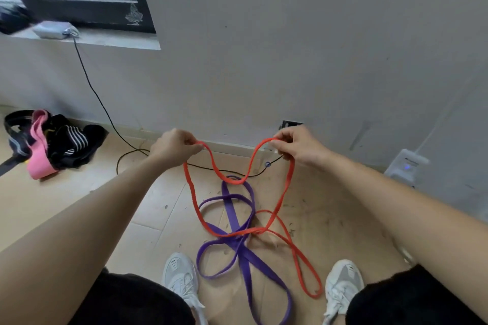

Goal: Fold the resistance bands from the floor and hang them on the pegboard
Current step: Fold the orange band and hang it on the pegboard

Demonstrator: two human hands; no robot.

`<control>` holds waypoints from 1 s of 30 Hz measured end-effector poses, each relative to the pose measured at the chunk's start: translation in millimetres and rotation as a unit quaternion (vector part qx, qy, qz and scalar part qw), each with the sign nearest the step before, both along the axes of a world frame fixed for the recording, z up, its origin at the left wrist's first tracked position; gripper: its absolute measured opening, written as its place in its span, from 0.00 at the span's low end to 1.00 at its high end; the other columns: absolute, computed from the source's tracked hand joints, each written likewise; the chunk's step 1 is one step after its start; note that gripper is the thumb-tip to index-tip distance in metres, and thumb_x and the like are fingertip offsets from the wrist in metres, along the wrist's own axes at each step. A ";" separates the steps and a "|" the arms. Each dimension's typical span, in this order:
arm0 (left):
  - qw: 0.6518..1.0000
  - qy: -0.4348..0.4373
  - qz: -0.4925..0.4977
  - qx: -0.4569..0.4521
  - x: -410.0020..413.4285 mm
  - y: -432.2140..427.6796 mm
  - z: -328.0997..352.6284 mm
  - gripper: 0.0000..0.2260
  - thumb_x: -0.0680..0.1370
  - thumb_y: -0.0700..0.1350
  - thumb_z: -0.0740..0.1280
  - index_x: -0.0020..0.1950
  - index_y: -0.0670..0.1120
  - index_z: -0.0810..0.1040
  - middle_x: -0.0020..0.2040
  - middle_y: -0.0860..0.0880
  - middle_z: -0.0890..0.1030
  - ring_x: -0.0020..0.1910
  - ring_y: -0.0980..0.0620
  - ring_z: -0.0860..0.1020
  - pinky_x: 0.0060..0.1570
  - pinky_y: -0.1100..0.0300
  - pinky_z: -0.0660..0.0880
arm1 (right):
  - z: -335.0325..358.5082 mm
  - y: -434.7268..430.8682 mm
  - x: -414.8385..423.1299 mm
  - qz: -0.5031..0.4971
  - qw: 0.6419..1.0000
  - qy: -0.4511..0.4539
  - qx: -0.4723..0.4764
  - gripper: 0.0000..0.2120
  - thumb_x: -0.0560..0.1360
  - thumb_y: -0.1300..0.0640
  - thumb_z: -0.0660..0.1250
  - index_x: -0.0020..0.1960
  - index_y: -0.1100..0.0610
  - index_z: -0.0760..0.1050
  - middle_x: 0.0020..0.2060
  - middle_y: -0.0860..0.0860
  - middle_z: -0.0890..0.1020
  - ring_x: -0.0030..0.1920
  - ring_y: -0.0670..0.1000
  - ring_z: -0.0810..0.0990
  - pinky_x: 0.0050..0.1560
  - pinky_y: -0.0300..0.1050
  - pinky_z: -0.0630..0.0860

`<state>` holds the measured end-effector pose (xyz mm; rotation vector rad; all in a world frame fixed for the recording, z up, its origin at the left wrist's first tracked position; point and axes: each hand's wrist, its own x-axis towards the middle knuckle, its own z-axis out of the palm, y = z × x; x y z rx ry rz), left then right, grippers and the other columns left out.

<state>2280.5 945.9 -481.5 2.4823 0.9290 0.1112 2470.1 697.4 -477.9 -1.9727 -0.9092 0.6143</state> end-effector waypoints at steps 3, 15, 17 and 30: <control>0.998 0.053 -0.031 0.013 5.5 -10.2 -6.8 0.16 0.79 0.56 0.71 0.62 0.50 0.82 0.55 0.51 0.85 0.52 0.50 0.82 0.54 0.51 0.80 | 33.0 0.0 10.3 -0.008 1.000 0.017 -0.007 0.14 0.82 0.56 0.64 0.41 0.61 0.80 0.28 0.52 0.77 0.26 0.47 0.74 0.32 0.41 0.72; 0.965 -0.111 -0.127 -0.199 49.1 -105.0 -8.6 0.05 0.79 0.45 0.71 0.53 0.49 0.86 0.47 0.53 0.86 0.47 0.60 0.83 0.52 0.59 0.78 | 108.3 -13.9 17.1 -0.015 0.993 0.063 0.098 0.14 0.81 0.51 0.64 0.38 0.54 0.74 0.35 0.52 0.75 0.37 0.49 0.74 0.43 0.46 0.72; 0.952 -0.132 -0.150 -0.232 57.3 -124.9 -9.9 0.10 0.80 0.45 0.70 0.60 0.48 0.84 0.53 0.54 0.85 0.49 0.64 0.82 0.52 0.66 0.77 | 117.6 -15.6 18.7 -0.012 0.994 0.029 0.104 0.11 0.80 0.52 0.67 0.41 0.56 0.74 0.34 0.51 0.75 0.38 0.48 0.74 0.42 0.43 0.72; 0.901 -0.116 -0.198 -0.367 100.0 -184.8 -3.8 0.13 0.83 0.43 0.65 0.68 0.47 0.77 0.62 0.53 0.81 0.59 0.61 0.78 0.60 0.70 0.72 | 149.1 -24.5 26.9 -0.063 0.986 -0.048 0.144 0.12 0.81 0.50 0.65 0.43 0.54 0.81 0.35 0.49 0.81 0.35 0.46 0.76 0.34 0.35 0.71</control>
